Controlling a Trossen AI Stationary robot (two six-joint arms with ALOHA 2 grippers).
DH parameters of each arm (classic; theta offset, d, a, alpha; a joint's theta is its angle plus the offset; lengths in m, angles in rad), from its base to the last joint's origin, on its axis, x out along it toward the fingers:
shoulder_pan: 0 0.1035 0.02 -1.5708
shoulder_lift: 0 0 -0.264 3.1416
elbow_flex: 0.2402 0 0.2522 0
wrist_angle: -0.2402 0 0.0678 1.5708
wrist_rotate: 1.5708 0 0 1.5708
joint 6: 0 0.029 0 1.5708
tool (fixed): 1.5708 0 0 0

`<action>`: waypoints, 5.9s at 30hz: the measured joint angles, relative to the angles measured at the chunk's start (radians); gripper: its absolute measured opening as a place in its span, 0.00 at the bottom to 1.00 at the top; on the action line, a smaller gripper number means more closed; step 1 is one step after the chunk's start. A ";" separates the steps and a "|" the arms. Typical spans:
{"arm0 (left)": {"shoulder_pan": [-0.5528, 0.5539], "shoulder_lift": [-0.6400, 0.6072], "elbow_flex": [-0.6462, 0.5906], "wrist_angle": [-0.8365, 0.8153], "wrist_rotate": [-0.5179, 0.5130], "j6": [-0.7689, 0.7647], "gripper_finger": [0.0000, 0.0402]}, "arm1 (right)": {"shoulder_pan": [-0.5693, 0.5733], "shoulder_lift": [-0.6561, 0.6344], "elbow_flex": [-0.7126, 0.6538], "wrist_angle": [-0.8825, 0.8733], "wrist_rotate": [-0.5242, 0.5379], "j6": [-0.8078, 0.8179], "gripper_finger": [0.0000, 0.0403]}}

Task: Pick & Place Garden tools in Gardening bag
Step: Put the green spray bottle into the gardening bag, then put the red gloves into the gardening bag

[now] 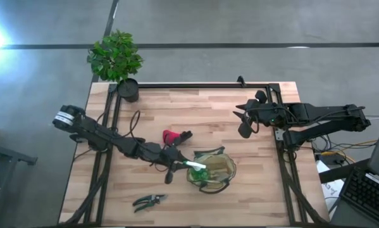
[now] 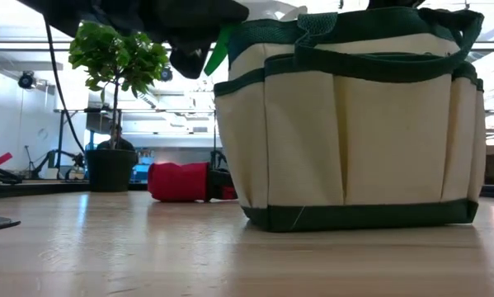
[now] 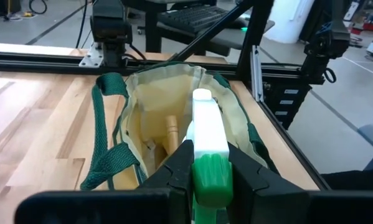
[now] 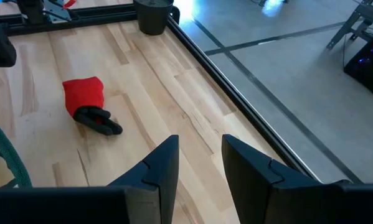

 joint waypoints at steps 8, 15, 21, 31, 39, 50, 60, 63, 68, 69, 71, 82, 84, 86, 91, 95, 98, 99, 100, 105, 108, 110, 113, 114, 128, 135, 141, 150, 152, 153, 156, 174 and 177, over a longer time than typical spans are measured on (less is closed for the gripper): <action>0.000 0.006 -0.002 -0.008 0.051 -0.015 0.31 | 0.000 0.000 0.000 0.000 0.000 0.000 0.31; 0.001 -0.003 0.020 -0.009 0.051 -0.082 0.51 | 0.000 0.000 0.000 0.000 0.000 0.000 0.33; 0.000 -0.110 0.025 -0.099 0.099 -0.088 0.62 | 0.000 0.000 0.000 -0.001 0.000 0.000 0.31; 0.011 -0.384 0.025 -0.667 -0.276 -0.096 0.61 | -0.001 0.000 0.000 -0.001 0.000 0.000 0.31; 0.132 -0.407 0.024 -0.973 -0.295 -0.190 0.61 | -0.001 0.000 0.000 0.002 0.002 -0.007 0.34; 0.242 -0.289 0.023 -1.013 -0.200 -0.006 0.61 | -0.001 0.000 0.000 0.008 0.008 -0.019 0.34; 0.304 -0.134 0.029 -1.019 -0.200 0.036 0.61 | -0.001 0.000 0.000 0.009 0.008 -0.009 0.33; 0.307 -0.095 0.045 -1.017 -0.189 0.054 0.61 | -0.001 0.000 0.000 0.009 0.008 -0.006 0.35; 0.307 -0.060 0.100 -1.015 -0.132 0.077 0.61 | -0.001 0.000 0.000 0.008 0.008 -0.004 0.36; 0.307 -0.058 0.115 -1.019 -0.116 0.082 0.61 | -0.001 0.000 0.000 0.008 0.008 -0.004 0.36; 0.307 -0.058 0.147 -1.044 -0.106 0.099 0.61 | -0.001 0.000 0.000 0.008 0.008 -0.004 0.36; 0.300 0.005 0.195 -1.058 -0.007 0.134 0.61 | -0.001 0.000 0.000 0.007 0.008 -0.016 0.35; 0.300 0.039 0.195 -1.051 -0.026 0.135 0.61 | -0.001 0.000 0.000 0.008 0.008 -0.019 0.36; 0.300 0.073 0.195 -1.045 -0.091 0.137 0.61 | -0.001 0.000 0.000 0.008 0.009 -0.018 0.36; 0.299 0.139 0.197 -1.024 -0.244 0.123 0.61 | 0.000 0.000 0.000 0.007 0.009 -0.018 0.37; 0.300 0.166 0.197 -0.986 -0.251 0.119 0.51 | 0.000 0.000 0.000 0.007 0.008 -0.019 0.35; 0.300 0.172 0.197 -0.967 -0.251 0.115 0.34 | 0.000 0.000 0.000 0.007 0.009 -0.019 0.34; 0.300 0.172 0.197 -0.966 -0.250 0.111 0.27 | -0.001 0.000 0.000 0.007 0.009 -0.019 0.34; 0.301 0.171 0.197 -0.967 -0.249 0.106 0.19 | 0.000 0.000 0.000 0.007 0.009 -0.019 0.34; 0.302 0.142 0.197 -0.998 -0.239 0.045 0.06 | 0.000 0.000 0.000 0.006 0.008 -0.019 0.33; 0.302 0.100 0.194 -1.055 -0.249 -0.003 0.06 | 0.000 0.000 0.000 0.006 0.007 -0.019 0.33; 0.302 0.065 0.194 -1.073 -0.252 -0.021 0.06 | 0.000 0.000 0.000 0.005 0.007 -0.019 0.34; 0.302 0.000 0.194 -1.081 -0.262 -0.039 0.06 | 0.000 0.000 0.000 0.003 0.006 -0.014 0.35; 0.302 -0.025 0.194 -1.081 -0.272 -0.045 0.06 | 0.000 0.000 0.000 0.002 0.005 -0.012 0.35; 0.306 -0.327 0.078 -0.572 -0.231 0.032 0.06 | 0.002 0.000 -0.068 0.081 -0.016 -0.070 0.33; 0.337 -0.327 -0.095 0.098 0.134 0.090 0.06 | 0.002 0.000 -0.147 0.372 -0.195 -0.152 0.30; 0.365 -0.255 -0.150 0.371 0.287 0.027 0.06 | 0.003 0.008 -0.226 0.742 -0.462 -0.221 0.30; 0.376 -0.113 -0.018 0.378 0.365 -0.004 0.06 | 0.002 0.074 -0.223 0.836 -0.498 -0.232 0.38; 0.378 -0.072 0.026 0.346 0.382 -0.004 0.06 | 0.003 0.094 -0.216 0.838 -0.498 -0.231 0.41; 0.378 -0.056 0.044 0.328 0.382 -0.004 0.06 | 0.003 0.101 -0.210 0.840 -0.498 -0.231 0.43; 0.383 -0.024 0.088 0.268 0.388 0.014 0.06 | 0.003 0.110 -0.198 0.839 -0.498 -0.229 0.50; 0.406 0.065 0.195 0.239 0.428 0.008 0.07 | 0.002 0.113 -0.191 0.859 -0.540 -0.223 0.52; 0.408 0.065 0.196 0.240 0.433 0.008 0.08 | 0.005 0.113 -0.191 0.868 -0.567 -0.225 0.43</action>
